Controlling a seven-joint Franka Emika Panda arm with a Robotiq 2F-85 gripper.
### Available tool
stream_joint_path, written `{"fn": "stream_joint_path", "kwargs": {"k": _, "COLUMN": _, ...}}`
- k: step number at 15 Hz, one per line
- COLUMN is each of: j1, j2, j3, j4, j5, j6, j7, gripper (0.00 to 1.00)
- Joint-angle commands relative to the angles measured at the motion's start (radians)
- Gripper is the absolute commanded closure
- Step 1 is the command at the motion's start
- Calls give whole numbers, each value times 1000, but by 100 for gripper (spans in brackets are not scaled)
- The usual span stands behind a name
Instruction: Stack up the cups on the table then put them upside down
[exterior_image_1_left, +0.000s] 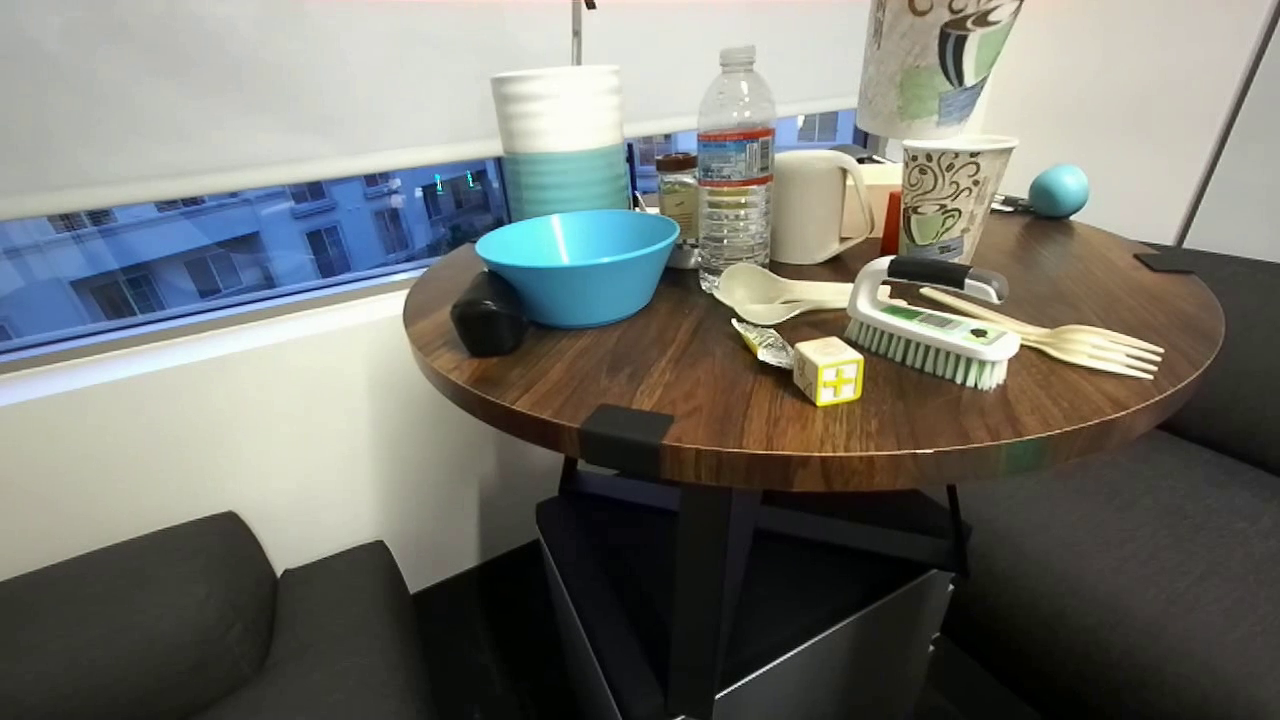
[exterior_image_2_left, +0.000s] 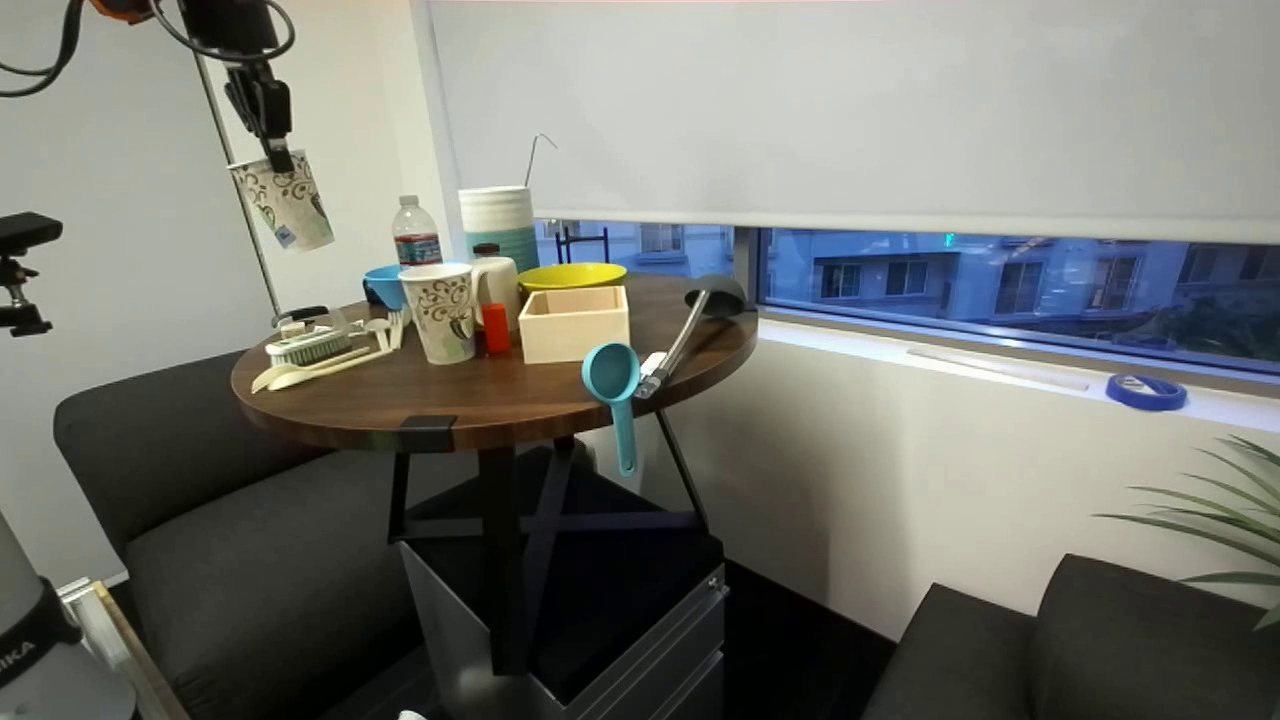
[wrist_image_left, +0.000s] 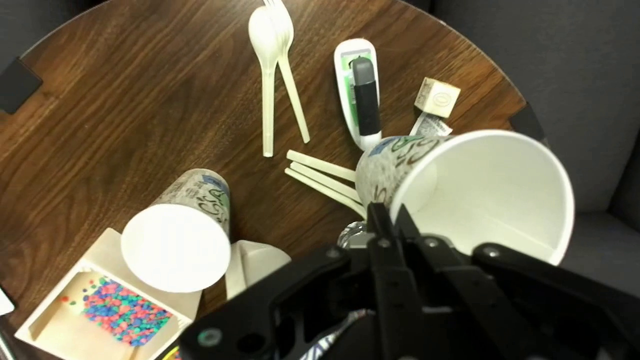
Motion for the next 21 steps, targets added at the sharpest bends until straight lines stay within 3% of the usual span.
{"fn": "stream_joint_path", "kwargs": {"k": 1, "j1": -74, "j2": -37, "j3": -62, "j4": -38, "j5": 3, "j6": 47, "j7": -3, "gripper": 99}}
{"fn": "stream_joint_path", "kwargs": {"k": 10, "j1": -199, "j2": -5, "j3": -162, "j4": -72, "j5": -1, "j6": 150, "j7": -4, "gripper": 99}}
{"fn": "stream_joint_path", "kwargs": {"k": 21, "j1": -230, "j2": 24, "j3": -177, "j4": -103, "j5": -1, "j6": 182, "j7": -1, "gripper": 99}}
